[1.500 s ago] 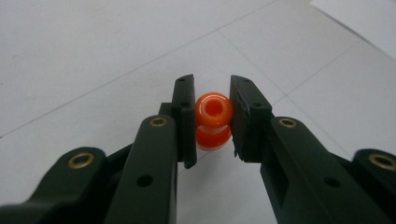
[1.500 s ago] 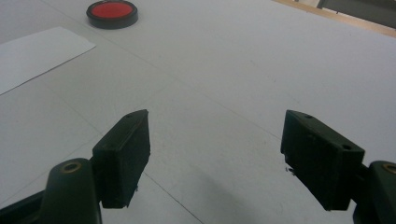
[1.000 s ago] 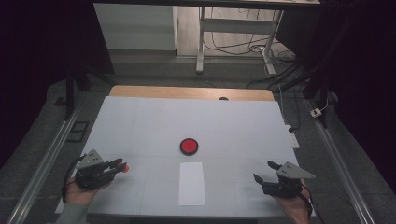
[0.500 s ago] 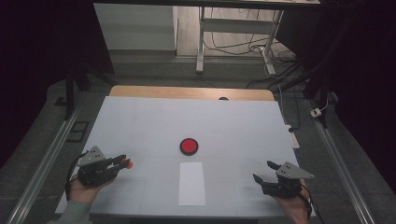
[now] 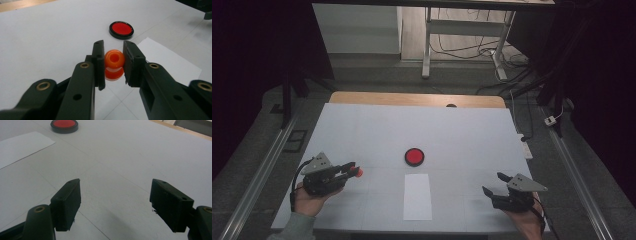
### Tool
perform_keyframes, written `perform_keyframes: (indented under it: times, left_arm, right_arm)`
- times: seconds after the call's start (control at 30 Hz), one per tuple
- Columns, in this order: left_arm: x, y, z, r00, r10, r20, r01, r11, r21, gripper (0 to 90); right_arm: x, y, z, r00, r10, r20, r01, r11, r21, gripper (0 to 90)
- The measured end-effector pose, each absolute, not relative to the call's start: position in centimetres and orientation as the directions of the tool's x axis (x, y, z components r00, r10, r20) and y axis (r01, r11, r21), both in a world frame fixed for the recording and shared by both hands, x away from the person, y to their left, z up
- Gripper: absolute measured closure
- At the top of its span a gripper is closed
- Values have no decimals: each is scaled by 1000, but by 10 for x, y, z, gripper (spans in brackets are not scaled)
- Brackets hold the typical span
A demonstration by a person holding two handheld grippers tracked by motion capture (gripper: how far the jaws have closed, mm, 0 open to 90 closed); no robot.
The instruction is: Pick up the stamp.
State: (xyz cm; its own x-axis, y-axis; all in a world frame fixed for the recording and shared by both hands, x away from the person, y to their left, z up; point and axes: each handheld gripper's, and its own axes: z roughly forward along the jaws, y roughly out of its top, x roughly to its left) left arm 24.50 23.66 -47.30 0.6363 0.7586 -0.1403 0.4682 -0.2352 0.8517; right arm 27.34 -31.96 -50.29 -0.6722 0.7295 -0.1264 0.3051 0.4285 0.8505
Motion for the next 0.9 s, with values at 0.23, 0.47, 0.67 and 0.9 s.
perform_keyframes:
  times: [0.23,0.47,0.67,0.9]
  left_arm:
    - [247,227,-469,657,740,-143,456,-240,857,721]
    - [252,214,-466,677,722,-142,446,-249,860,721]
    - [256,201,-462,698,704,-132,432,-266,862,721]
    - [260,193,-460,709,693,-131,424,-270,864,721]
  right_arm:
    - [273,-318,-503,-674,728,-129,304,432,849,251]
    - [274,-317,-503,-675,726,-127,302,429,851,251]
    - [273,-316,-503,-674,728,-130,302,431,850,251]
    - [273,-316,-503,-674,727,-132,303,435,848,252]
